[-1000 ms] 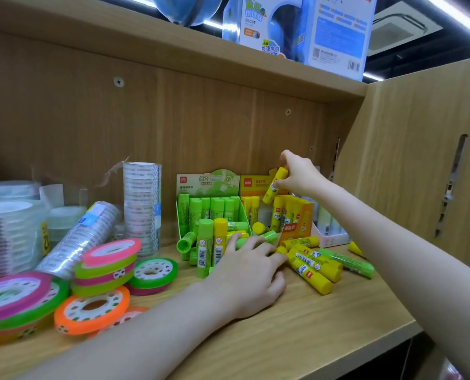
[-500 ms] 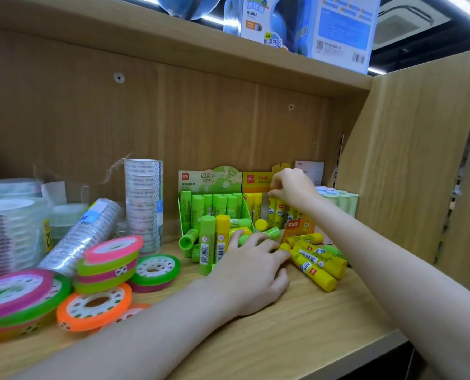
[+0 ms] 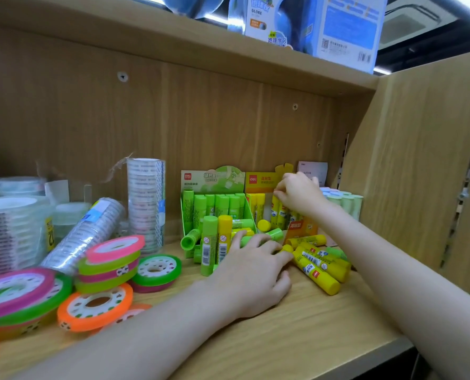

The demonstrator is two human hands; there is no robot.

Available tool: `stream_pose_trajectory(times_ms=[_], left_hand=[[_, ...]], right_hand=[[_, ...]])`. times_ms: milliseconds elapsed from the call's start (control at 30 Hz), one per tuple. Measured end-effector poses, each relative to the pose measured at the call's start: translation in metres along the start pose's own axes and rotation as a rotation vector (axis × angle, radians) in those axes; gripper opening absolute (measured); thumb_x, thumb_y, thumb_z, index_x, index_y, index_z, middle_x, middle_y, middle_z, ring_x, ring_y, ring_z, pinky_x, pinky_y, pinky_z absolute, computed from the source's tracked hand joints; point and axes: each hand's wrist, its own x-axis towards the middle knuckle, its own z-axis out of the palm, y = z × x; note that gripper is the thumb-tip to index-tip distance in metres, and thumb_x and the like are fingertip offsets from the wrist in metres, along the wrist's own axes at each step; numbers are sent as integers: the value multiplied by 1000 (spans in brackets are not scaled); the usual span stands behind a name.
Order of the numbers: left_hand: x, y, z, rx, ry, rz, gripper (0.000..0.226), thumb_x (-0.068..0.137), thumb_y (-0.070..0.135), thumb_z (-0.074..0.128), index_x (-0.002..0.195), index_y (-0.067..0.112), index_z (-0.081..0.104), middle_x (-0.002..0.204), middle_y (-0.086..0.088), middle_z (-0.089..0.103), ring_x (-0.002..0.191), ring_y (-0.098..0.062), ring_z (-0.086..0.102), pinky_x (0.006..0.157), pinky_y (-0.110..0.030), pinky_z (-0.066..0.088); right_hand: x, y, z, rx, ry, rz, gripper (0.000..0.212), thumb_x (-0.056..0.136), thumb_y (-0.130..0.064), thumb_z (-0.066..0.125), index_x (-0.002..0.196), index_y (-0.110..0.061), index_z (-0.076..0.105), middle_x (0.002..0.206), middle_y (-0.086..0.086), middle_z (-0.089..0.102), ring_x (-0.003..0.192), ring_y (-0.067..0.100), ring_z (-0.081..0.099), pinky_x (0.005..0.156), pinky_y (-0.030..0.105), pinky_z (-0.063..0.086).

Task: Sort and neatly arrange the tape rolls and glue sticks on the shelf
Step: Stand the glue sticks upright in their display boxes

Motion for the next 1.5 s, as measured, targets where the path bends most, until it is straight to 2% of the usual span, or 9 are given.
stream_pose_trajectory(times_ms=[167, 333, 433, 633, 767, 967, 1067, 1367, 1500], left_hand=[[0, 0, 0, 3, 11, 8, 85, 65, 50, -6, 132, 29, 43, 141, 5, 39, 136, -15, 20, 113, -47, 4], [1, 1, 0, 6, 6, 10, 85, 65, 50, -8, 134, 34, 39, 142, 9, 38, 136, -14, 21, 114, -46, 5], [0, 2, -1, 9, -6, 8, 84, 65, 51, -8, 135, 35, 38, 142, 10, 37, 136, -14, 22, 114, -46, 4], [-1, 3, -2, 4, -16, 5, 84, 66, 50, -8, 135, 35, 37, 144, 9, 36, 136, -14, 22, 114, -46, 4], [-1, 4, -6, 1, -51, -16, 64, 80, 45, 8, 137, 34, 37, 145, 9, 35, 136, -14, 21, 115, -45, 3], [-2, 5, -8, 6, -67, -21, 63, 81, 44, 12, 138, 34, 36, 146, 9, 35, 136, -14, 21, 114, -45, 3], [-2, 5, -8, 9, -69, -23, 63, 81, 44, 12, 138, 33, 36, 145, 8, 35, 137, -15, 21, 114, -45, 3], [-2, 5, -10, -6, -82, -25, 42, 97, 37, 29, 139, 32, 37, 146, 7, 34, 138, -15, 20, 115, -46, 3], [-1, 5, -9, -4, -69, -24, 42, 97, 37, 29, 139, 33, 35, 146, 8, 34, 138, -14, 20, 115, -46, 4]], right_hand=[[-23, 10, -25, 407, -132, -294, 28, 89, -17, 61, 116, -22, 66, 117, -2, 65, 108, 11, 55, 85, 14, 40], [-35, 1, -16, 365, -420, -411, 31, 86, -12, 65, 116, -21, 65, 100, -13, 60, 88, 3, 53, 71, 5, 38], [-36, 2, -12, 447, -279, -396, 25, 83, -11, 68, 108, -15, 66, 96, -8, 61, 85, 5, 55, 70, 9, 39], [-47, 11, -13, 635, 371, -81, 19, 85, -14, 65, 103, -14, 59, 81, -2, 58, 68, 13, 52, 69, 23, 43], [-50, 15, 1, 425, 261, -119, 15, 86, -18, 65, 96, -10, 59, 89, 2, 59, 81, 12, 45, 64, 14, 29], [-46, 16, 8, 372, 267, -5, 17, 85, -24, 66, 93, -9, 61, 86, -5, 50, 100, 22, 44, 86, 36, 34], [-44, 16, 7, 225, 284, 20, 17, 89, -27, 60, 95, -11, 65, 107, 3, 53, 111, 24, 38, 88, 35, 28], [-74, 25, -28, 376, 402, 32, 19, 89, -12, 59, 105, -8, 67, 105, 10, 58, 99, 23, 52, 89, 33, 40], [-119, 40, -55, 319, -99, 82, 7, 87, -24, 63, 86, -19, 68, 81, -1, 65, 75, 13, 57, 67, 22, 40]])
